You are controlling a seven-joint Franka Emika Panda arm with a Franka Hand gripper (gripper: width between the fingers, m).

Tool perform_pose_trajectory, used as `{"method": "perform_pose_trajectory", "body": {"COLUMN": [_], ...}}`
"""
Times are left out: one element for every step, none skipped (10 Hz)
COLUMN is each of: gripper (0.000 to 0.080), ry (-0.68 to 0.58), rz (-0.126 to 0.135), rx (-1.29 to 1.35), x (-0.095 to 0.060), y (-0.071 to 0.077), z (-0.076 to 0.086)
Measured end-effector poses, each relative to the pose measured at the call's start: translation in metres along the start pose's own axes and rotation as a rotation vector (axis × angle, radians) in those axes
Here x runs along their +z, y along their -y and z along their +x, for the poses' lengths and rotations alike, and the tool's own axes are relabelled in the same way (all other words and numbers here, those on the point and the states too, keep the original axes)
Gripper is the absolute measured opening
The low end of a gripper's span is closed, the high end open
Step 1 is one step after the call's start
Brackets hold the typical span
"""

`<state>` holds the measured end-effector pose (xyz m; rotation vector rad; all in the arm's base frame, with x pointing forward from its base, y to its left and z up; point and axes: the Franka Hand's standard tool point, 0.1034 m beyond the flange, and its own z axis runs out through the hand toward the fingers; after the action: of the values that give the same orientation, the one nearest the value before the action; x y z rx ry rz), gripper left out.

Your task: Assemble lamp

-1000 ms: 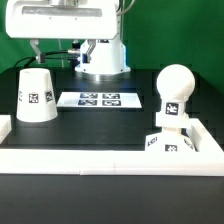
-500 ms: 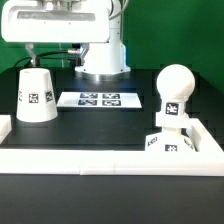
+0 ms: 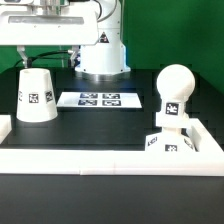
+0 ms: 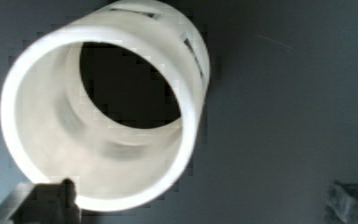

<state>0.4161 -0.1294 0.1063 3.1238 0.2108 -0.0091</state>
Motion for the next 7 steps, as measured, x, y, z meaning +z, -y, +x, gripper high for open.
{"method": "perform_pose_trajectory", "body": {"gripper": [0.0698,0.0698,0.0698,0.0698,0.0698,0.0698,0.0698], "ry": [0.002,0.006,0.01,0.007,0.004,-0.005,-0.024], "rz": [-0.002,-0.004,-0.005,-0.007,-0.009,-0.015,-0.026], "rx": [0.0,-0.001,-0.001,-0.002,-0.002,-0.003,-0.004], "x": [0.0032,0.0074,0.01,0.0104,0.0106,0.0109,0.0109], "y": [-0.0002,-0.0001,-0.0001,-0.0001,-0.0006,-0.0018,-0.0036], "z": [-0.0006,-0.0017,-0.0026,-0.0022,-0.0018,-0.0005,0.0026]}}
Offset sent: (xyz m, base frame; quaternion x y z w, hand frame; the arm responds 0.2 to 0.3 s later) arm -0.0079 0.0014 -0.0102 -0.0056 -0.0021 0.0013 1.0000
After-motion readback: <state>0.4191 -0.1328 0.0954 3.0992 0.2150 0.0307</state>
